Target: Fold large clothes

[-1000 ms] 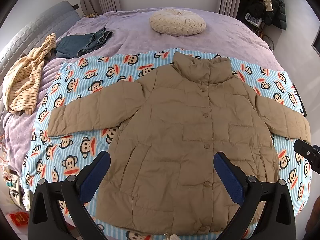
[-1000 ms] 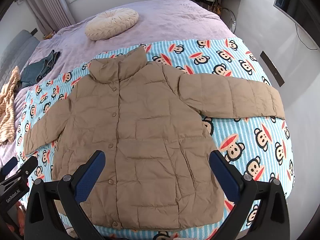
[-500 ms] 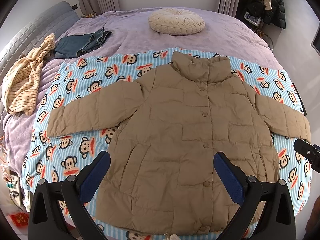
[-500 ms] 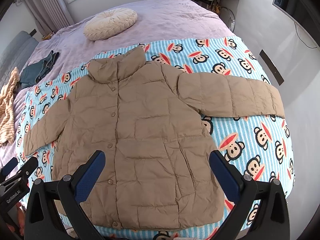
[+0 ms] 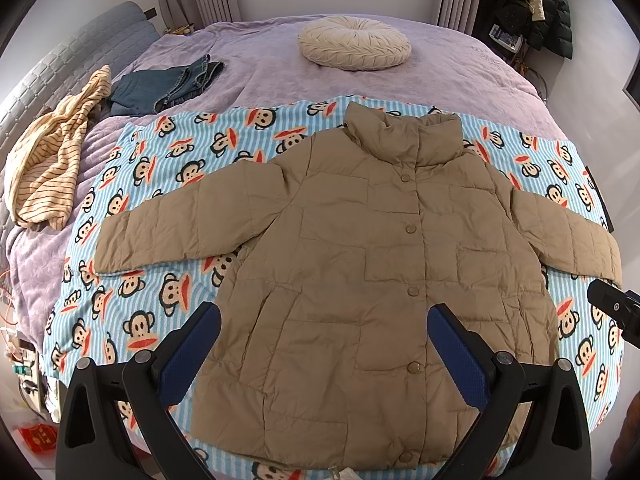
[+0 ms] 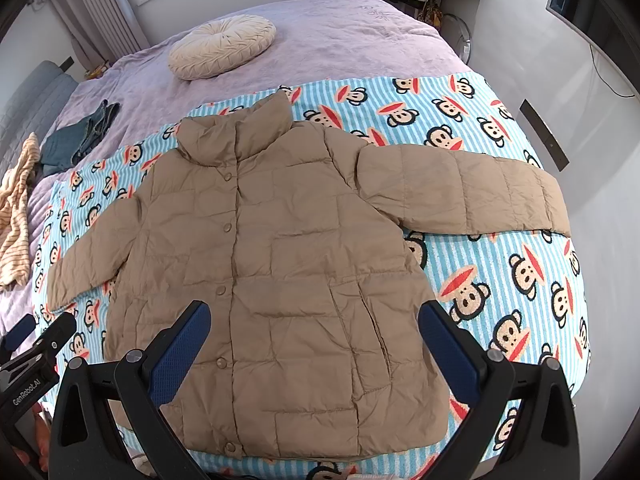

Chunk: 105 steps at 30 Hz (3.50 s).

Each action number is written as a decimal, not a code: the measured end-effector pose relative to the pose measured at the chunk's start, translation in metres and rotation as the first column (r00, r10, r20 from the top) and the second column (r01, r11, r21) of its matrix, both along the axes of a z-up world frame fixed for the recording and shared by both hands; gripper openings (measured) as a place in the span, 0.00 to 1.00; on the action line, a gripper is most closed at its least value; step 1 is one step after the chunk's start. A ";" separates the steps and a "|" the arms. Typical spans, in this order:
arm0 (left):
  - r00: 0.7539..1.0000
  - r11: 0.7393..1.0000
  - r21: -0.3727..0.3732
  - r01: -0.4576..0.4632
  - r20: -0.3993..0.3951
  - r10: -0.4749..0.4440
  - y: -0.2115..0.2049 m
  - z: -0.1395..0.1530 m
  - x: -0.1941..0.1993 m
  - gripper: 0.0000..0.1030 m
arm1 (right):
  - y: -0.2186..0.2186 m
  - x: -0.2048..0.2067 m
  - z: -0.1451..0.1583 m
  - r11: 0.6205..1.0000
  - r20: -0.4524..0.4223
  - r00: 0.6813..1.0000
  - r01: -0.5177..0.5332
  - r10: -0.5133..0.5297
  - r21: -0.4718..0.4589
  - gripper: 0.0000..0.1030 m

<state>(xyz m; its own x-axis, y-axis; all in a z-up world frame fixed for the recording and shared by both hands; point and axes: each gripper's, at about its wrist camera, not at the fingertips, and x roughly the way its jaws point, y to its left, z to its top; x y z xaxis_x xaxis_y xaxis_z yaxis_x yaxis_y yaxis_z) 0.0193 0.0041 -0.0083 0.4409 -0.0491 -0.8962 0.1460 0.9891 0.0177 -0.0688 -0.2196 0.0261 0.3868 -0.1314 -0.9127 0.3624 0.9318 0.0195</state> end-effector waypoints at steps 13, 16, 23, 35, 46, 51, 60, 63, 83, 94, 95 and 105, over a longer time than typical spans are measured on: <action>1.000 1.000 0.001 -0.001 -0.001 0.001 0.000 0.000 0.000 1.00 | 0.000 0.000 0.000 1.000 -0.001 1.000 0.000 0.000 0.003 1.00; 1.000 1.000 0.001 0.000 -0.001 0.000 0.000 0.000 0.000 1.00 | -0.001 0.000 0.000 1.000 -0.001 1.000 0.001 -0.001 0.003 1.00; 1.000 1.000 0.001 0.000 -0.002 0.000 0.000 0.000 0.001 1.00 | 0.000 0.001 0.001 1.000 -0.002 1.000 0.001 -0.001 0.004 1.00; 1.000 1.000 0.001 0.000 -0.002 0.000 -0.001 0.000 0.001 1.00 | 0.000 0.001 0.002 1.000 -0.003 1.000 0.000 0.000 0.005 1.00; 1.000 1.000 0.001 0.000 -0.003 0.000 -0.001 0.001 0.001 1.00 | -0.001 0.001 0.001 1.000 -0.005 1.000 0.002 -0.002 0.008 1.00; 1.000 1.000 -0.004 0.001 -0.003 -0.001 -0.001 -0.001 0.000 1.00 | 0.000 0.003 0.002 1.000 -0.005 1.000 0.002 -0.002 0.008 1.00; 0.999 0.999 -0.033 -0.015 -0.029 0.014 0.009 -0.004 -0.003 1.00 | 0.008 -0.004 -0.002 0.999 -0.021 1.000 -0.009 0.009 0.033 1.00; 0.998 0.998 -0.069 -0.009 -0.065 0.004 0.018 -0.010 0.000 1.00 | 0.016 -0.003 -0.007 0.999 -0.047 0.999 -0.020 0.023 0.049 1.00; 0.929 0.915 -0.211 -0.345 -0.218 0.300 0.187 -0.134 0.061 1.00 | 0.090 0.052 -0.109 0.976 -0.166 0.979 -0.081 0.116 0.204 1.00; 0.877 0.756 -0.444 -0.481 -0.264 0.402 0.295 -0.241 0.141 1.00 | 0.154 0.091 -0.179 0.900 -0.100 0.956 -0.220 0.275 0.377 1.00; 0.874 0.748 -0.452 -0.486 -0.260 0.411 0.300 -0.246 0.145 1.00 | 0.160 0.095 -0.184 0.897 -0.102 0.953 -0.227 0.284 0.380 1.00; 0.827 0.716 -0.438 -0.543 -0.133 0.546 0.345 -0.238 0.201 0.68 | 0.195 0.151 -0.195 0.884 -0.027 0.946 -0.291 0.323 0.365 1.00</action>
